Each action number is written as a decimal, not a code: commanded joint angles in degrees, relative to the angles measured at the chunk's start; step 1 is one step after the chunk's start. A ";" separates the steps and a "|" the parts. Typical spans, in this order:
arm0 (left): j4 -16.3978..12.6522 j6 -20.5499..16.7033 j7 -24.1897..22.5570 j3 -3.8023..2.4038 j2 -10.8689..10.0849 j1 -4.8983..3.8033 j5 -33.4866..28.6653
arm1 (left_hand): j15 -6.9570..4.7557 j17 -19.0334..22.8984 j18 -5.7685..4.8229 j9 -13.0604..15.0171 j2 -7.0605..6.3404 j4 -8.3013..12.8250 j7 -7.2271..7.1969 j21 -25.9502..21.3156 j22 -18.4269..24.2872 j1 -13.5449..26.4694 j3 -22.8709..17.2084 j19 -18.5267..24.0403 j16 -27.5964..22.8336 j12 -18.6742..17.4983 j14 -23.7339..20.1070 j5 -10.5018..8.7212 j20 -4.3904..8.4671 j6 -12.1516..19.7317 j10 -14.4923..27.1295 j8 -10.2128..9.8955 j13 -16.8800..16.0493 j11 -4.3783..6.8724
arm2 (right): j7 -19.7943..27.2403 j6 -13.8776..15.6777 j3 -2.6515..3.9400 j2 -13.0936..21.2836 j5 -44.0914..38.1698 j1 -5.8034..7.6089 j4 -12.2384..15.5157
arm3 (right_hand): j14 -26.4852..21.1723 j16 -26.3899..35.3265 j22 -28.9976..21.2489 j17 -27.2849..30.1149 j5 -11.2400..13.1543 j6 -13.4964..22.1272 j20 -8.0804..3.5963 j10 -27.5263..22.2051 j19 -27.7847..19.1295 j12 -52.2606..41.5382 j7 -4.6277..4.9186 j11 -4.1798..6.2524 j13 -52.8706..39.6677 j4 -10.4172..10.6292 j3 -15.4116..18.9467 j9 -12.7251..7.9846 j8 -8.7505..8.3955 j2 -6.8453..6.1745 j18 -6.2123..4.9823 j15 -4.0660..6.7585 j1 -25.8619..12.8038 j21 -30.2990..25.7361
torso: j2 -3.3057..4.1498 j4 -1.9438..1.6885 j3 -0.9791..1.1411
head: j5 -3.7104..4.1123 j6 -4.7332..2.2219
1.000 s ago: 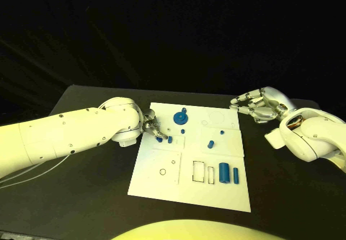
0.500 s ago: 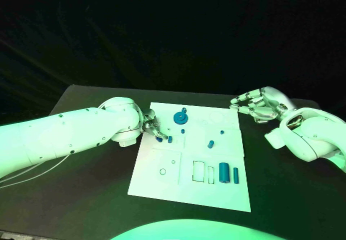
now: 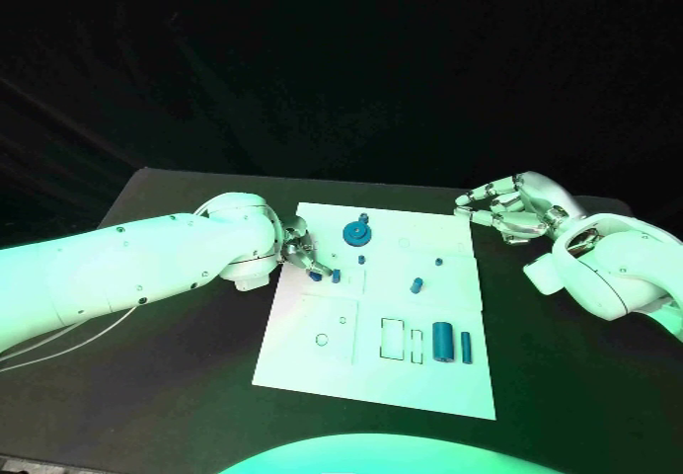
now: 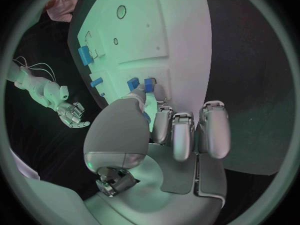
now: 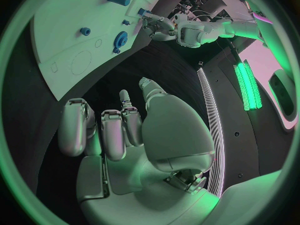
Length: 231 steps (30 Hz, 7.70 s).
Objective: Assemble the parts on the task board
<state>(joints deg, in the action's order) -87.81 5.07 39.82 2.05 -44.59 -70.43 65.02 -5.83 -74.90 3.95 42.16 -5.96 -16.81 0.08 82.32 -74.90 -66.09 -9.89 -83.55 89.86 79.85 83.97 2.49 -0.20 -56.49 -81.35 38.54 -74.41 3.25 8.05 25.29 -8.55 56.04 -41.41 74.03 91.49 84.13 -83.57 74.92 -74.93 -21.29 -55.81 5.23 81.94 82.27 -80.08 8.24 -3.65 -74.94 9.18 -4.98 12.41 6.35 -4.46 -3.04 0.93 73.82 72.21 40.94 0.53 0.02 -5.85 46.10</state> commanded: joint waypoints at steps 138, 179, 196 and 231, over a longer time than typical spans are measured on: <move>-1.60 -5.42 0.01 -0.55 -3.49 -0.63 -7.11 | 1.47 -15.10 -0.58 -3.13 4.54 0.11 3.29 -0.96 0.38 1.82 13.97 0.60 0.14 -4.45 6.03 0.25 -1.29 6.22 4.16 -6.61 6.48 -2.44 | 0.38 -0.26 0.01 -0.35 -0.33 -0.04 -0.16 | 3.38 0.22 2.19 -7.45 -0.39 0.29 -0.10 -0.18 -0.17 -0.05 -0.01 0.22 -5.22 0.21 0.90 0.15 0.30 0.20 -1.11 -0.11 -1.12 -0.14 | -0.03 0.02 0.01 | -0.19 -0.40; -14.83 -28.29 -11.83 1.12 -17.06 1.92 -16.56 | 3.28 -10.35 1.62 -18.09 -3.47 0.05 5.50 -9.54 11.87 -1.56 -7.16 4.40 -2.69 -15.63 4.55 0.33 -2.80 5.06 14.43 -11.18 25.93 -4.45 | 0.28 0.23 0.00 -0.45 -0.33 -0.17 -1.09 | 3.39 0.23 2.21 -7.45 -0.41 0.40 -0.10 -0.15 -0.14 -0.09 0.01 0.21 -5.24 0.32 1.09 0.15 0.26 0.25 -1.10 -0.10 -1.30 -0.13 | -0.12 -0.10 0.10 | -0.39 -0.19; -15.23 -25.79 -7.47 1.23 -15.36 4.04 -12.65 | 2.90 -12.07 1.16 -18.36 -4.04 0.08 5.02 -7.91 9.54 0.00 -7.87 3.30 -1.64 -14.64 5.13 0.33 -2.56 4.38 13.34 -10.18 24.96 -4.02 | 0.30 0.24 0.00 -0.41 -0.33 -0.29 -1.06 | 3.39 0.23 2.21 -7.45 -0.41 0.40 -0.10 -0.15 -0.14 -0.09 0.01 0.21 -5.24 0.32 1.09 0.15 0.26 0.25 -1.10 -0.10 -1.30 -0.13 | -0.04 -0.10 0.07 | -0.44 -0.23; -12.01 -23.23 -6.01 1.16 -11.01 4.11 -12.76 | 2.83 -11.79 1.24 -18.68 -4.14 0.32 4.99 -8.08 9.83 -1.07 -9.34 3.51 -1.81 -15.27 5.03 0.34 -2.41 4.66 14.03 -9.73 25.97 -3.96 | 0.25 0.28 0.00 -0.26 -0.59 -0.52 -0.76 | 3.38 0.26 2.18 -7.42 -0.48 0.47 -0.11 -0.14 -0.14 -0.10 0.00 0.22 -5.23 0.39 1.31 0.17 0.26 0.27 -1.11 -0.10 -1.44 -0.20 | -0.07 -0.10 0.11 | -0.16 -0.06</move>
<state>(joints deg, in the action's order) -99.86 -19.23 33.59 3.24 -55.80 -66.35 52.05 -2.75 -74.94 5.79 23.56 -10.03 -16.50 5.10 74.25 -64.99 -66.54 -18.92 -79.96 87.91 64.91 83.96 2.81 -2.76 -51.89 -67.73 28.58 -48.46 -0.74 8.02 25.67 -8.56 55.78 -41.48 73.55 90.62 84.13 -83.57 74.93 -74.90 -21.51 -55.81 5.23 81.94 82.27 -80.08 8.25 -3.65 -74.92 9.57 -3.92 12.53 6.35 -4.08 -3.04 0.93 73.00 72.21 40.85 0.45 0.14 -6.04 46.05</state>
